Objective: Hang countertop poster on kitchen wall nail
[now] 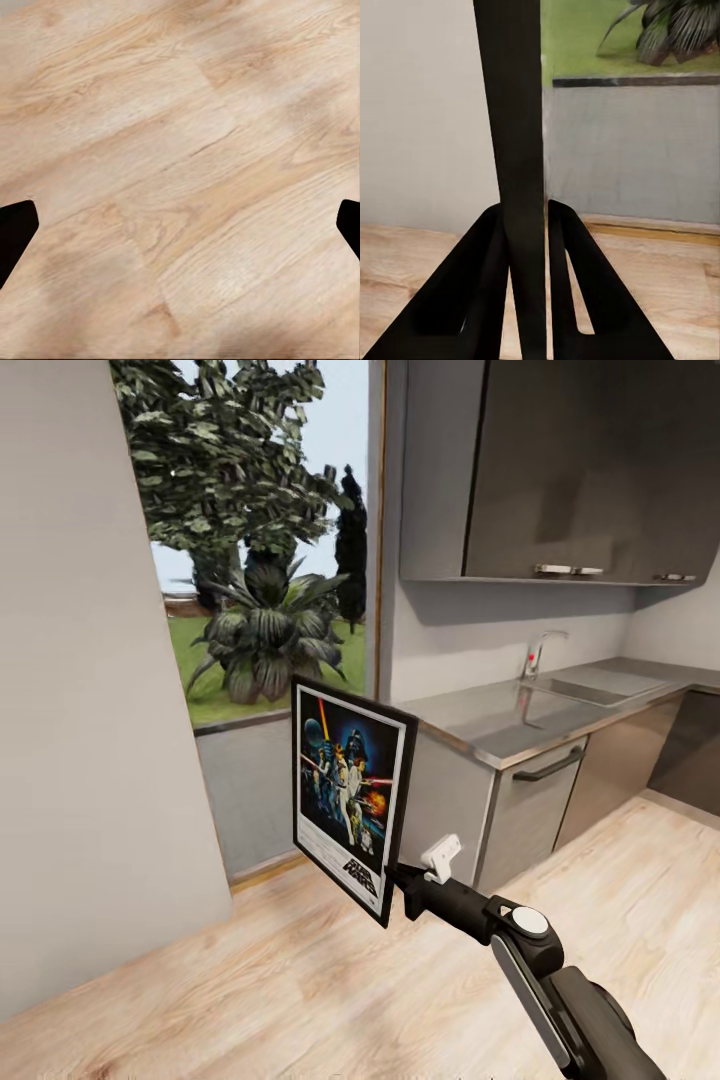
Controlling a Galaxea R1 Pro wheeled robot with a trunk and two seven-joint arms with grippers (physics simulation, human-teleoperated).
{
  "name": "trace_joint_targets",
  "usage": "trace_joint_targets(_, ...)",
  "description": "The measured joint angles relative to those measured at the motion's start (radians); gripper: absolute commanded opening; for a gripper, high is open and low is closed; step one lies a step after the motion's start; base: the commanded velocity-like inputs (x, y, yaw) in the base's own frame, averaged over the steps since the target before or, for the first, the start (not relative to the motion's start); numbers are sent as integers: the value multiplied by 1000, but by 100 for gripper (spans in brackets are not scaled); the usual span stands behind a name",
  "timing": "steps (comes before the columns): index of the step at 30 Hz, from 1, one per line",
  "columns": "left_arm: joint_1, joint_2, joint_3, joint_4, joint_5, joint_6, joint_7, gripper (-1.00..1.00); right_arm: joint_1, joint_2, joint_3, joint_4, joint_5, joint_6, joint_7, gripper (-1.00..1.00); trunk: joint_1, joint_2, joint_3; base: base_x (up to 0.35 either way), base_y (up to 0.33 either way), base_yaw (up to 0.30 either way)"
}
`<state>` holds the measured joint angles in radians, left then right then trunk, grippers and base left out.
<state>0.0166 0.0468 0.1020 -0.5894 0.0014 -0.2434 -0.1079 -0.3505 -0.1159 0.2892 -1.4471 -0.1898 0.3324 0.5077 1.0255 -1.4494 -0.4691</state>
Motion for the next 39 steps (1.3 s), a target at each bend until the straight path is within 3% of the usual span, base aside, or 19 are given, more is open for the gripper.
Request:
trace_joint_targets(16, 0, 0, 0, 0, 0, -1, 0, 100, 0, 0, 0, 0, 0, 0, 0, -100, 0, 0, 0, -302, 0, 96)
trace_joint_targets(31, 0, 0, 1, 0, 0, 0, 0, 100, 0, 0, 1, -1, 0, 0, 0, -100, -1, 0, 0, -25, 0, 286)
trace_joint_targets(39, 0, 0, 2, 0, 0, 0, 0, 100, 0, 0, 0, -1, 0, 1, 1, -100, 0, 0, 0, 0, 0, 66)
